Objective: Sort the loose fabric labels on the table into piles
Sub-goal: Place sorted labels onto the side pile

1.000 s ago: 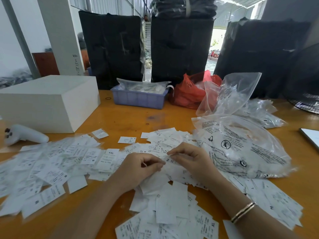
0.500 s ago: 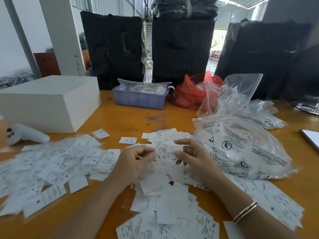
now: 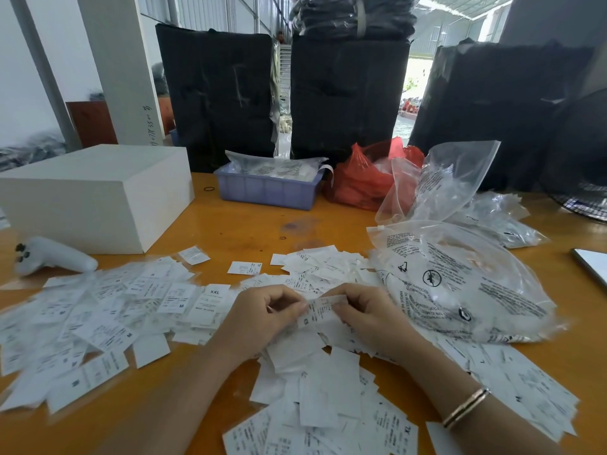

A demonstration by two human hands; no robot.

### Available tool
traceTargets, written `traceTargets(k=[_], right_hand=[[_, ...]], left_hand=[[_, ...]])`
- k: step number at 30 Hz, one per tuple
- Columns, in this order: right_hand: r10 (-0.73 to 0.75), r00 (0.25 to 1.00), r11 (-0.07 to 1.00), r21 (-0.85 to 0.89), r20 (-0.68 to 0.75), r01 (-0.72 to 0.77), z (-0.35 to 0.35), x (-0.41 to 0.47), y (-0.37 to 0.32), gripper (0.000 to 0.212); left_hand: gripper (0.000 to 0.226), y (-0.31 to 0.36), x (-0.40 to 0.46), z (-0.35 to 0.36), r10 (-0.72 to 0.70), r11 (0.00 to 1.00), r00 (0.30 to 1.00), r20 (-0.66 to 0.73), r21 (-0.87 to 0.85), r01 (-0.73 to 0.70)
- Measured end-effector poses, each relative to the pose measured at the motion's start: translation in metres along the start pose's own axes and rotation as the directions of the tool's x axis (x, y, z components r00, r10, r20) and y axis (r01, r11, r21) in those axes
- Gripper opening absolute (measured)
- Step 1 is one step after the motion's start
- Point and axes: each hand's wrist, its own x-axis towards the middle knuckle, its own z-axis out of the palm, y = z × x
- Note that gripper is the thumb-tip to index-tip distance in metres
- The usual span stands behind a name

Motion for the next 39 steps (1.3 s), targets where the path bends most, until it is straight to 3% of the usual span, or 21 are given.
traceTargets(k=[4, 8, 10, 12, 15, 17, 18, 22, 28, 31, 33, 35, 37, 39], right_hand=[[-0.009, 1.000, 1.000, -0.026, 0.011, 0.009, 0.011, 0.001, 0.000, 0.032], [0.005, 0.987, 0.997, 0.076, -0.160, 0.008, 0.015, 0.002, -0.002, 0.024], [-0.022, 0.979, 1.000, -0.009, -0.201, 0.020, 0.017, 0.001, -0.003, 0.018], [-0.099, 0.978, 0.973, -0.225, -0.184, 0.056, 0.019, -0.001, -0.003, 0.009], [-0.196, 0.978, 0.877, -0.459, -0.073, 0.142, 0.027, -0.003, -0.004, 0.033], [-0.200, 0.980, 0.830, -0.534, -0.010, 0.164, 0.033, -0.005, -0.004, 0.050], [-0.197, 0.980, 0.826, -0.540, -0.010, 0.160, 0.035, -0.006, -0.003, 0.055], [-0.147, 0.976, 0.904, -0.423, -0.162, 0.066, 0.030, -0.010, -0.004, 0.057], [-0.176, 0.979, 0.672, -0.715, 0.103, 0.196, 0.039, -0.014, -0.005, 0.058], [-0.186, 0.974, 0.644, -0.733, 0.128, 0.219, 0.040, -0.013, -0.007, 0.059], [-0.201, 0.979, 0.695, -0.700, 0.034, 0.167, 0.029, -0.010, -0.010, 0.057], [-0.203, 0.964, 0.792, -0.607, -0.170, 0.060, 0.006, -0.005, -0.014, 0.049], [-0.190, 0.889, 0.883, -0.468, -0.416, -0.030, -0.024, -0.001, -0.017, 0.040], [-0.192, 0.787, 0.898, -0.428, -0.586, -0.100, -0.057, 0.003, -0.014, 0.035]], left_hand=[[0.011, 0.002, -0.003, 0.003, 0.062, 0.997, 0.997, 0.052, 0.040, -0.064], [0.012, 0.002, 0.000, 0.000, 0.041, 0.999, 0.996, -0.077, 0.006, -0.041], [0.008, 0.003, 0.001, 0.000, 0.025, 1.000, 0.995, -0.097, -0.008, -0.026], [0.010, 0.006, 0.000, 0.001, 0.037, 0.999, 0.995, -0.088, -0.033, -0.040], [0.021, 0.006, -0.002, 0.002, 0.070, 0.995, 0.994, -0.084, -0.059, -0.075], [0.012, 0.004, -0.002, 0.000, 0.039, 0.998, 0.994, -0.105, -0.035, -0.043], [0.003, 0.003, -0.002, -0.001, 0.019, 0.999, 0.994, -0.109, -0.030, -0.023], [0.015, 0.004, -0.002, -0.002, 0.035, 0.999, 0.989, -0.147, -0.009, -0.037], [0.018, 0.002, -0.003, 0.000, 0.039, 0.998, 0.991, -0.128, -0.044, -0.045], [0.020, 0.002, -0.003, -0.003, 0.036, 0.999, 0.989, -0.143, -0.026, -0.040], [0.015, 0.000, -0.001, -0.009, 0.006, 1.000, 0.979, -0.202, -0.018, -0.010], [0.012, -0.002, 0.001, -0.017, -0.047, 0.999, 0.956, -0.291, -0.022, 0.043], [0.014, -0.004, 0.002, -0.023, -0.102, 0.995, 0.917, -0.387, -0.037, 0.095], [0.014, -0.008, 0.001, -0.026, -0.151, 0.986, 0.871, -0.468, -0.008, 0.167]])
